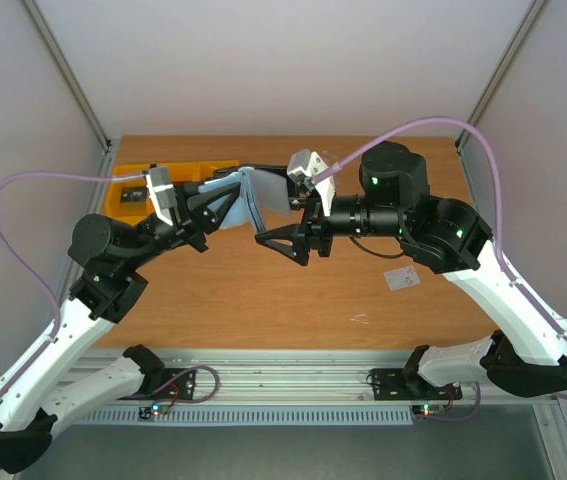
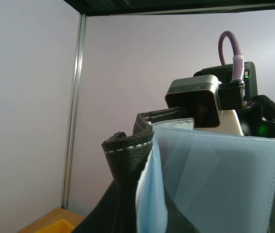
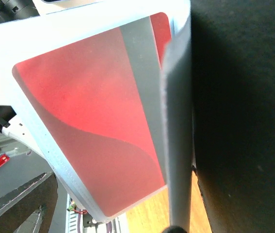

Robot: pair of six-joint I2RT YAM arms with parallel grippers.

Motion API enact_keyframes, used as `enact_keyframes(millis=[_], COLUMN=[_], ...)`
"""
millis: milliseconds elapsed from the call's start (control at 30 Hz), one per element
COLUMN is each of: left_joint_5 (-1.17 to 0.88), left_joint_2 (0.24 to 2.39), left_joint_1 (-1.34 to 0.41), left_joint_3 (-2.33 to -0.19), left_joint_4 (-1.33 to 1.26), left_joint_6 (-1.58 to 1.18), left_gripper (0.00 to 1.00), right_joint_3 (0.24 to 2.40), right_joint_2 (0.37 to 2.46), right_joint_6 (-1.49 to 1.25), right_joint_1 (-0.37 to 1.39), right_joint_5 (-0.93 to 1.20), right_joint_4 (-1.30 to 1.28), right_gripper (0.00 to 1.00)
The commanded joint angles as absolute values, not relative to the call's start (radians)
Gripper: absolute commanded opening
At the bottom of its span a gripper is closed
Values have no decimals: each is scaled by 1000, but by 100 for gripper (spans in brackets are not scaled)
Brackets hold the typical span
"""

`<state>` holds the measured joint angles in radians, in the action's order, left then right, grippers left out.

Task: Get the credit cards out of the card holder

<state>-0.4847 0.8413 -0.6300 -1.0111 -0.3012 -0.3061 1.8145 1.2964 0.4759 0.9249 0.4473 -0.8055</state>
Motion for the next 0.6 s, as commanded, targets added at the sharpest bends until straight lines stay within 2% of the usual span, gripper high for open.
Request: enact_keyframes(millis=[0,133,433,567], left_joint_5=[-474,-476,-501,-526], left_joint_2=[837,836,843,849], left_joint_1=[-634,-635,-636,-648], left_joint_3=[-1005,-1005,-1006,-1000], left_joint_4=[-338,-333,-326,-330], left_joint_6=[-305,-307,-304,-298], left_gripper=[0,0,0,0], right_joint_3=[1799,1796,1775,1783], right_joint_2=[1286,1281,1263,1281], right_joint_6=[473,475,456,456], right_joint_1=[934,934,934,934], right_joint_5=[425,406,285,275], right_joint_4=[-779,-766,-743,-742], right_gripper=[88,82,58,56])
